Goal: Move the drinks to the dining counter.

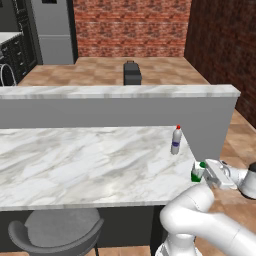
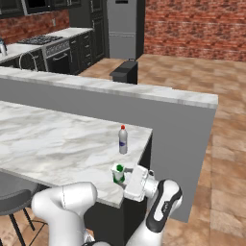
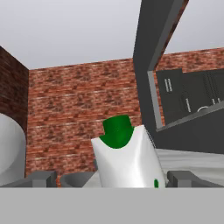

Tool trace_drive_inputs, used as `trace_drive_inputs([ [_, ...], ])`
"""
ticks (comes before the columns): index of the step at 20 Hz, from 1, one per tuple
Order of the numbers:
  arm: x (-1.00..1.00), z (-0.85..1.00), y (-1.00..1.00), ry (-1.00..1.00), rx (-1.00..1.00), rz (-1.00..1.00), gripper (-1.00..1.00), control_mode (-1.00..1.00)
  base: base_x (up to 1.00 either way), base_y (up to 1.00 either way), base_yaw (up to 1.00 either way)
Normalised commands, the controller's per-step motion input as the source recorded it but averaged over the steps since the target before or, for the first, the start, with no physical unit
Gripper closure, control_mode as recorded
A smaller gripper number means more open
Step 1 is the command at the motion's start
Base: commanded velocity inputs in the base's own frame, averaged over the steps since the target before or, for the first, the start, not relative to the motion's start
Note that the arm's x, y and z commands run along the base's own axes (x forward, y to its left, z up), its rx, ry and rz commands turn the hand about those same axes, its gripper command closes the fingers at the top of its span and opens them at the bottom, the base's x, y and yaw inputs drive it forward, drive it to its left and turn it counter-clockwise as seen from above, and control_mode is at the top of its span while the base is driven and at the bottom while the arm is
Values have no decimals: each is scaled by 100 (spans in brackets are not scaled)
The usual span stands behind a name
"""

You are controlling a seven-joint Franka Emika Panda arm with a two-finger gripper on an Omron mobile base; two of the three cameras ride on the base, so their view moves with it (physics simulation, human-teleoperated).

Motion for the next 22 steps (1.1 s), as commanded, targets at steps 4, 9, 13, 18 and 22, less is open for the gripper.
trace_drive_inputs([
  [4,-1,22,-69,-11,0,3,-100,-100,0,0,0],
  [9,12,23,-55,-9,0,2,-100,-100,0,0,0],
  [13,14,29,-53,-10,0,0,-100,-100,0,0,0],
  [18,-9,42,-5,-12,-7,-4,-100,-100,0,0,0],
  [22,-58,43,15,0,-18,-36,-100,-100,0,0,0],
])
